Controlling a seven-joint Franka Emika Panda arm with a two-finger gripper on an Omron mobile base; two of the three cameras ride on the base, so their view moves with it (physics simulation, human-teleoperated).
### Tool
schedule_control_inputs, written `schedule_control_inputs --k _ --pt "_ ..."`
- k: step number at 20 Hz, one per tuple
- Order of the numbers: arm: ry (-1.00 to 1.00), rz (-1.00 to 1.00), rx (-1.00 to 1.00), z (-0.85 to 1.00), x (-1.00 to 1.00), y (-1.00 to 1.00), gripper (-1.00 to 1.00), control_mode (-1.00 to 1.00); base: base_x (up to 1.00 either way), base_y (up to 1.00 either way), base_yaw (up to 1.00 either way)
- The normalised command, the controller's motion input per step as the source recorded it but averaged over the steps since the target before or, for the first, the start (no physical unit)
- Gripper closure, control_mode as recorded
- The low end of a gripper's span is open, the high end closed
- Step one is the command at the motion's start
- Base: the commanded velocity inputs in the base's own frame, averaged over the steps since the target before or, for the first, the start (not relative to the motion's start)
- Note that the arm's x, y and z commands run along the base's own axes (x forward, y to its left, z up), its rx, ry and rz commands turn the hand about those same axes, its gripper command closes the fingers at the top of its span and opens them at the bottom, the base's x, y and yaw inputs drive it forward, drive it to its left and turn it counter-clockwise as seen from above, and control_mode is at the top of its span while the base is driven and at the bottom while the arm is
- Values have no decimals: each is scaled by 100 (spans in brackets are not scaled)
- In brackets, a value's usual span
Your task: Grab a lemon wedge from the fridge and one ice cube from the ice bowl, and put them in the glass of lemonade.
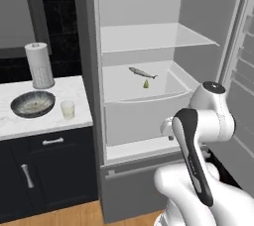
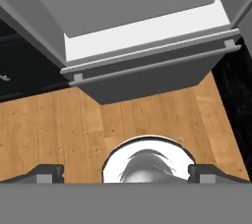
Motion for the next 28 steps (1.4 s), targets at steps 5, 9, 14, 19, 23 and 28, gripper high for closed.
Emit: schedule_control_inputs --k 5,9,14,19,23,28 --pt "0 0 0 0 0 0 -100 100 21 -28 16" --pt "0 0 0 0 0 0 -100 100 36 -35 10" --pt "0 0 0 0 0 0 -100 100 24 -25 8" --pt "0 0 0 0 8 0 -100 -100 2 0 0" --pt "0 0 0 -2 33 0 -100 -100 0 0 0" --pt "-7 0 0 -3 62 0 -100 -100 0 0 0"
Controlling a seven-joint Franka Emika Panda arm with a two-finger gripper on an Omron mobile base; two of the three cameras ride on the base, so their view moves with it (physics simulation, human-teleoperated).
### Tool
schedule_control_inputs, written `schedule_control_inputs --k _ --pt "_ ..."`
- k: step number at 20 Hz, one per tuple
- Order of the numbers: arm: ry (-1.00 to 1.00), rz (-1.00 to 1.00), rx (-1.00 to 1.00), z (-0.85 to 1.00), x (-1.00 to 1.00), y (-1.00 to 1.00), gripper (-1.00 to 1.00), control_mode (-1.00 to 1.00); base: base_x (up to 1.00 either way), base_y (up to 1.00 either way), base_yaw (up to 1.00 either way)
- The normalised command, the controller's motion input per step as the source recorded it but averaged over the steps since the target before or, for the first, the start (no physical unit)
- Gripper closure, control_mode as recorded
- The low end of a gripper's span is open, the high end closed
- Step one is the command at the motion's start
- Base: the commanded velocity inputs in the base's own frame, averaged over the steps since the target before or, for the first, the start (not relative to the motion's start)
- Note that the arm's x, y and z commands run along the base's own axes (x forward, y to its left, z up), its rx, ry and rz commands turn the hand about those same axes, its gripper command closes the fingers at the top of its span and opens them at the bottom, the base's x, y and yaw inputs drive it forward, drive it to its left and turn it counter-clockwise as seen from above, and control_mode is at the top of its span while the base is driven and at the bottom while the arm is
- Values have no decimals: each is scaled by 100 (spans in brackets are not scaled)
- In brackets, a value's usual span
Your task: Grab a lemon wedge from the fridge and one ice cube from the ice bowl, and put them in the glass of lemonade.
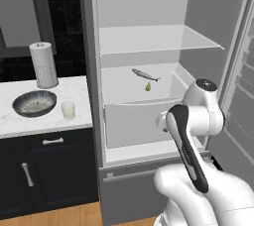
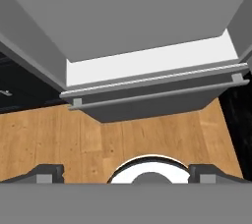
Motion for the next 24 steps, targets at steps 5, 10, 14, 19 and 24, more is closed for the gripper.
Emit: schedule_control_inputs --k 5,10,14,19,24 --pt "-24 0 0 46 26 0 -100 -100 0 0 0" --pt "-25 0 -1 52 21 0 -100 -100 0 0 0" --pt "-10 0 -4 11 33 0 -100 -100 0 0 0" --pt "0 0 -2 0 53 0 -100 -100 0 0 0" --pt "0 -3 0 0 66 0 -100 -100 0 0 0"
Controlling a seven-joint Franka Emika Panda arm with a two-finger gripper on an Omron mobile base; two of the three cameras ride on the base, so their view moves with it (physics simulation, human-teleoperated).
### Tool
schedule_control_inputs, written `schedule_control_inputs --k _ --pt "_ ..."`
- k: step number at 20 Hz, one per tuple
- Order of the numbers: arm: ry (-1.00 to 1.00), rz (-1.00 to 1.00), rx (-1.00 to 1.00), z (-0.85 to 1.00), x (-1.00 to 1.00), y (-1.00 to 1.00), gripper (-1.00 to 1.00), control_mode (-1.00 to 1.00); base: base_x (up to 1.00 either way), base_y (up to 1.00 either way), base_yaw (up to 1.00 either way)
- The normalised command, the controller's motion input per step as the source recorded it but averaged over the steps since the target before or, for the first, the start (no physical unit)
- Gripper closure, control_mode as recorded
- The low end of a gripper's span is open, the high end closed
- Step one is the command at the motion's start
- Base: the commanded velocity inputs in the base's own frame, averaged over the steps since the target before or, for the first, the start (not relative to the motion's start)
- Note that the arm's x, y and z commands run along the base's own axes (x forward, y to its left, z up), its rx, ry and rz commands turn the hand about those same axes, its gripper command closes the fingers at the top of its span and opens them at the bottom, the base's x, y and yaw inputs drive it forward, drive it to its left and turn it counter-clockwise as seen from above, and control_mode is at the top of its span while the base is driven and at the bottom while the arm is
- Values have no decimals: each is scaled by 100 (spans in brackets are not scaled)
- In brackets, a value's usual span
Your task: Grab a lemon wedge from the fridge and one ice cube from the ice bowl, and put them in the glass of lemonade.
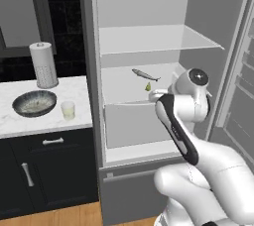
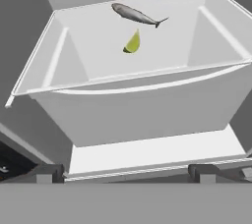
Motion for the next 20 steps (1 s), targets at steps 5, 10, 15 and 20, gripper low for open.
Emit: schedule_control_inputs --k 5,10,15,20 --pt "0 -3 0 -3 66 0 -100 -100 0 0 0" --pt "-1 0 0 -13 53 0 -100 -100 0 0 0" --pt "0 -2 -1 -10 64 3 -100 -100 0 0 0" --pt "0 -3 -5 -26 62 1 -100 -100 0 0 0"
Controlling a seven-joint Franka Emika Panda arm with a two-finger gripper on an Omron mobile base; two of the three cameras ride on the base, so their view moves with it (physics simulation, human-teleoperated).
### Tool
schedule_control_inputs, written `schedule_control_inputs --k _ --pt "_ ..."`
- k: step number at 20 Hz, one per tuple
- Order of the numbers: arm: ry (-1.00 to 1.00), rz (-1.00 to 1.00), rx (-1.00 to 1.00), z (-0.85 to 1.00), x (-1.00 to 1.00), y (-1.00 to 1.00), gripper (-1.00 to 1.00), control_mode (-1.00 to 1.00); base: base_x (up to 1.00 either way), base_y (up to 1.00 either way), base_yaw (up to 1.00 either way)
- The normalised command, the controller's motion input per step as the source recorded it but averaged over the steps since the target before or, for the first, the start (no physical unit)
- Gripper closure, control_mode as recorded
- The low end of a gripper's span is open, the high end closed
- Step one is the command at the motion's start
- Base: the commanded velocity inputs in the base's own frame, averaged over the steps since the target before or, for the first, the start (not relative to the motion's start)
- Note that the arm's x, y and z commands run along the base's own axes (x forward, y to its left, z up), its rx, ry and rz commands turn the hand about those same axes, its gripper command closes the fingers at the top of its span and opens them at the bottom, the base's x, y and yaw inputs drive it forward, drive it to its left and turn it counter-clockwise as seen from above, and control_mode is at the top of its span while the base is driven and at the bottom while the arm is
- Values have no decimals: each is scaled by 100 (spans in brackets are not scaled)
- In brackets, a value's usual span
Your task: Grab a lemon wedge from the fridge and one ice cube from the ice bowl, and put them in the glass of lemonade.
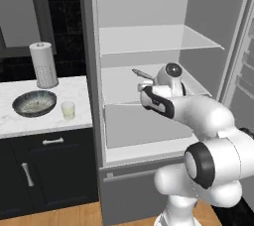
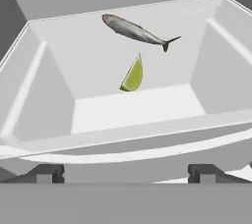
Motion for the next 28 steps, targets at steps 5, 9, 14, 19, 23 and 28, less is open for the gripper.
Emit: schedule_control_inputs --k 5,9,14,19,23,28 --pt "1 -2 -3 -23 61 0 -100 -100 0 0 0" --pt "3 0 0 -9 65 0 -100 -100 0 0 0" --pt "3 0 0 -5 56 0 -100 -100 0 0 0" --pt "1 -2 0 -22 34 0 -100 -100 0 0 0" --pt "1 -4 0 -35 21 -2 -100 -100 0 0 0" --pt "0 -4 0 -24 20 -4 -100 -100 0 0 0"
